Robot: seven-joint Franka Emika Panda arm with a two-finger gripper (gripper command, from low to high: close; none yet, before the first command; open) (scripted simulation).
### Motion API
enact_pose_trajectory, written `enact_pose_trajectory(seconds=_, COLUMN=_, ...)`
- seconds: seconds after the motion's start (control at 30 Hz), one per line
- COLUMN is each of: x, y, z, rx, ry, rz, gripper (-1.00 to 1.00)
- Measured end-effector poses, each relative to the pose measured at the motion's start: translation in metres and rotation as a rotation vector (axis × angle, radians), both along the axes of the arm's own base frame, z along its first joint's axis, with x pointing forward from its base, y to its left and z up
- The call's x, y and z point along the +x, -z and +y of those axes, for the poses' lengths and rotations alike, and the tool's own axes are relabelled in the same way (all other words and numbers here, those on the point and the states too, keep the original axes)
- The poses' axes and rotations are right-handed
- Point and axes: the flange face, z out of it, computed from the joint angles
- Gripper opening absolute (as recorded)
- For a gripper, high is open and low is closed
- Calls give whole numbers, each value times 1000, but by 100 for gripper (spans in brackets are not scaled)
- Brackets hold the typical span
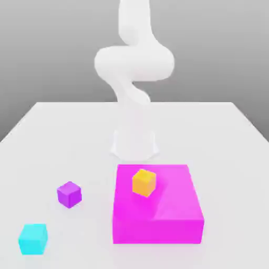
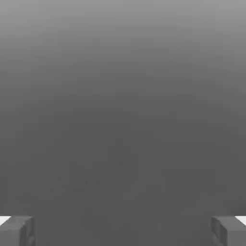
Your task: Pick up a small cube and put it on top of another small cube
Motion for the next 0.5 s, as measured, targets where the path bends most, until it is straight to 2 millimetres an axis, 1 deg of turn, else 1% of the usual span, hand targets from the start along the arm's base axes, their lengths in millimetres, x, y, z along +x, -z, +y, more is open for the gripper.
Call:
enact_pose_trajectory(seconds=0.13, x=48, y=42, z=-34, rx=35, ry=48, rz=92, gripper=0)
enact_pose_trajectory(seconds=0.27, x=87, y=89, z=-69, rx=67, ry=100, rz=179, gripper=0)
enact_pose_trajectory(seconds=0.4, x=118, y=142, z=-108, rx=97, ry=157, rz=264, gripper=0)
enact_pose_trajectory(seconds=0.5, x=136, y=185, z=-138, rx=118, ry=202, rz=327, gripper=0)
